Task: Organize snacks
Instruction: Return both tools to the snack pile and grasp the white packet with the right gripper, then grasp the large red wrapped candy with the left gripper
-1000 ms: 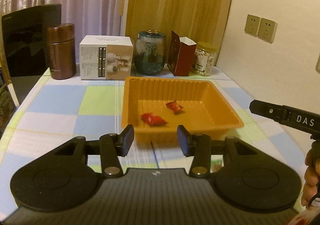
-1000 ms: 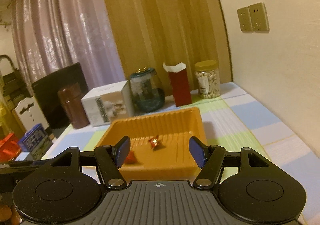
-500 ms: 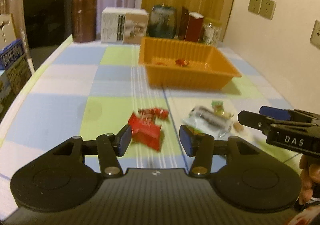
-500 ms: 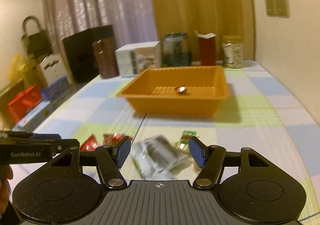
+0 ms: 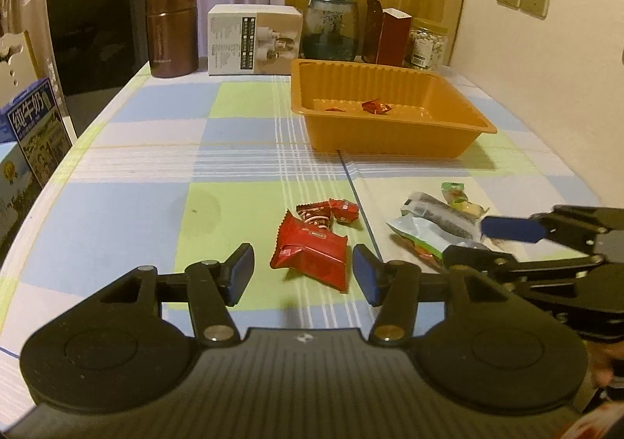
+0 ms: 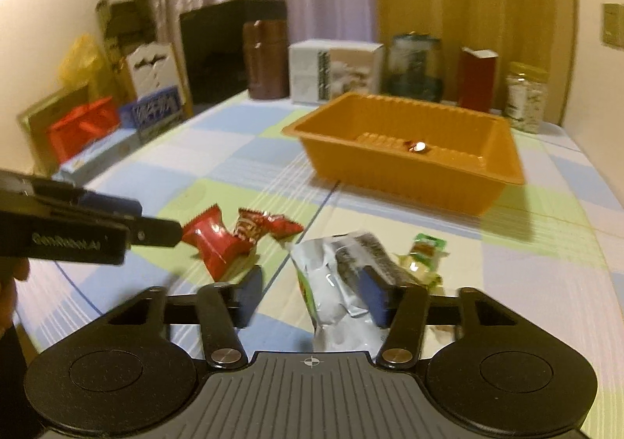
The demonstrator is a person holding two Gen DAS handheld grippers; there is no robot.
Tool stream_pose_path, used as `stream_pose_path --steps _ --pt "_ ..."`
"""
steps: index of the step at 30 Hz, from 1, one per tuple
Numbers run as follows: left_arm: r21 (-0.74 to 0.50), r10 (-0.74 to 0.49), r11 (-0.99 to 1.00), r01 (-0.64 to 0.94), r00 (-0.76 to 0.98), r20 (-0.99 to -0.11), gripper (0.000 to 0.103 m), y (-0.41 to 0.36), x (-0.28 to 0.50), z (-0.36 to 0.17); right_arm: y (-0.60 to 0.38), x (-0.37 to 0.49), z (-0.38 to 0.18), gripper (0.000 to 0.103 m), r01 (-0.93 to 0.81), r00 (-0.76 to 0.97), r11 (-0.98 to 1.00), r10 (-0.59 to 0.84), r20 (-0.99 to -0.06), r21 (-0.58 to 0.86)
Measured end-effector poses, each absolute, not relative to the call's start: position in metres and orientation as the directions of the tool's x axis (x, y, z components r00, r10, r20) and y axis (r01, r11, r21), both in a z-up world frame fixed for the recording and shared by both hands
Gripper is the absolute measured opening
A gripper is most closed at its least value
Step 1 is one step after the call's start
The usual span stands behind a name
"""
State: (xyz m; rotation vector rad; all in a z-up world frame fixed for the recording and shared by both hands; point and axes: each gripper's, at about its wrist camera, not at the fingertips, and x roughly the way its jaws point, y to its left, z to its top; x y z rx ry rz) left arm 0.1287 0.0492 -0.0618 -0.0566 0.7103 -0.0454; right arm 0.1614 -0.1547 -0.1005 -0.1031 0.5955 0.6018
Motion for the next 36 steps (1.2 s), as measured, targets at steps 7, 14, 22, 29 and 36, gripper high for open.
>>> stream_pose_path --steps 7,14,22,29,36 --pt "-0.063 -0.055 0.998 0.017 0.749 -0.66 0.052 0.054 0.135 -0.068 -0.14 0.179 -0.116 0.05 -0.561 0.654 0.828 0.456 -0.603 0.018" --pt "-0.068 -0.061 0.997 0.021 0.743 -0.666 0.052 0.055 0.136 -0.072 -0.141 0.182 -0.12 0.034 -0.551 0.606 0.831 0.458 -0.65 0.072" --pt "-0.052 -0.056 0.998 0.028 0.736 -0.674 0.053 0.056 0.141 -0.078 -0.136 0.188 -0.123 0.035 -0.539 0.619 0.84 0.449 -0.644 0.068" --pt "-0.05 -0.071 0.997 0.051 0.736 -0.674 0.059 0.056 0.149 -0.082 -0.137 0.195 -0.126 0.033 -0.52 0.599 0.846 0.459 -0.656 0.117" --pt "-0.017 -0.082 0.995 0.095 0.739 -0.669 0.063 0.048 0.164 -0.088 -0.143 0.183 -0.12 0.032 -0.504 0.629 0.857 0.45 -0.634 0.108"
